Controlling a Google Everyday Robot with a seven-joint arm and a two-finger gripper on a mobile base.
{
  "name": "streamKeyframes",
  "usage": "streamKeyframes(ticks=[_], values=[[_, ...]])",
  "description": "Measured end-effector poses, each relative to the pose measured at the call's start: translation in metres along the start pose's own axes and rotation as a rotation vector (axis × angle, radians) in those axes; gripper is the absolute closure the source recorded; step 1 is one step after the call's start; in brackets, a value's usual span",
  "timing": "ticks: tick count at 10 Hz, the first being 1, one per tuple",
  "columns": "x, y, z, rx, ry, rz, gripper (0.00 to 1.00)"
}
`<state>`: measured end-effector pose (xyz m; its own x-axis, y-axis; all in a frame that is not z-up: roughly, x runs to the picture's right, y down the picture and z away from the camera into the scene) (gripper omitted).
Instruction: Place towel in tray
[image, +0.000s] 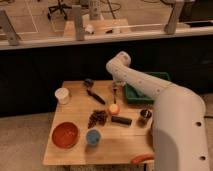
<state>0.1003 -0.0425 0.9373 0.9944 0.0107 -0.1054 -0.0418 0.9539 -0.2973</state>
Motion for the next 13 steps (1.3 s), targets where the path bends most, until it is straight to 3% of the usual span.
streamKeyframes(ticks=[6,8,11,13], values=[[0.001,0.0,0.0,0.0,0.002,0.002,1.0],[0.011,-0.008,0.001,0.015,0.023,0.048,1.0],[0.068,-0.028,0.003,0.052,0.069,0.164,1.0],[0.109,-0.037,0.012,0.057,0.076,0.278,1.0]])
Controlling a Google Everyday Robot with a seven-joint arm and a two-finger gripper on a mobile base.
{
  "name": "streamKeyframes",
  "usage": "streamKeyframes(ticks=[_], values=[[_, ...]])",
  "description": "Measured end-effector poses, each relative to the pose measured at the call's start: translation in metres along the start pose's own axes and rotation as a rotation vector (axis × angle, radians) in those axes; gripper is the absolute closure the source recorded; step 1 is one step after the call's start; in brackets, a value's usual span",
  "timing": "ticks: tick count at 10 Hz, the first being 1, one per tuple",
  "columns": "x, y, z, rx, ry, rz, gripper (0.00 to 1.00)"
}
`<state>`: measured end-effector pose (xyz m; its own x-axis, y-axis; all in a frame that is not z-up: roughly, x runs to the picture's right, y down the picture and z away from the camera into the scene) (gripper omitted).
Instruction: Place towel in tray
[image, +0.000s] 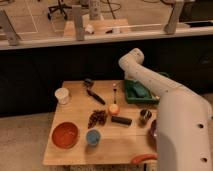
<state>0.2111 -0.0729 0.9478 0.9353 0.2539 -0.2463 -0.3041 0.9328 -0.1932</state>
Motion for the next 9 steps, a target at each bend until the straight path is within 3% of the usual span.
streamKeyframes(ticks=[2,4,6,9], values=[[0.024,-0.011,0.015,-0.006,-0.023,0.131,0.91],[0.037,-0.018,0.035,-0.007,-0.071,0.254,0.71],[0.027,-0.024,0.05,-0.007,-0.161,0.302,0.49],[0.026,-0.026,0.056,-0.013,-0.231,0.335,0.23]])
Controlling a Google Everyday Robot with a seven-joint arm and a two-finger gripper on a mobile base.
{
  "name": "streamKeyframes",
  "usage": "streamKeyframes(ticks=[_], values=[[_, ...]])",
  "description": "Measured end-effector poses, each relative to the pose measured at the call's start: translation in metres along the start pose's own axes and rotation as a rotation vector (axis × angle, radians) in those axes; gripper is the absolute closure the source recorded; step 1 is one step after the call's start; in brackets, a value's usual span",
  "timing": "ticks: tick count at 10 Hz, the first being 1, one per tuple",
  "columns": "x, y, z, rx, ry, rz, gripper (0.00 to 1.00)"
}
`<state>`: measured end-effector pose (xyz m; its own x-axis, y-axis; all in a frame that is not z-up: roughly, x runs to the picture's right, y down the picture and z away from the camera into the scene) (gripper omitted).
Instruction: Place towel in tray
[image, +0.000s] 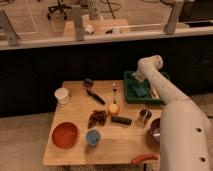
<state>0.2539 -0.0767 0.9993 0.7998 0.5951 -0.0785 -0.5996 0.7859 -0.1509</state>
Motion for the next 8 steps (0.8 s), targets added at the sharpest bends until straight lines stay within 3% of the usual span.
streamKeyframes(ticks=[3,8], values=[[-0.0082,0.0043,0.0009,-0.045,-0.06,0.028,0.2],[-0.0057,0.0041,0.001,-0.056,-0.072,0.047,0.2]])
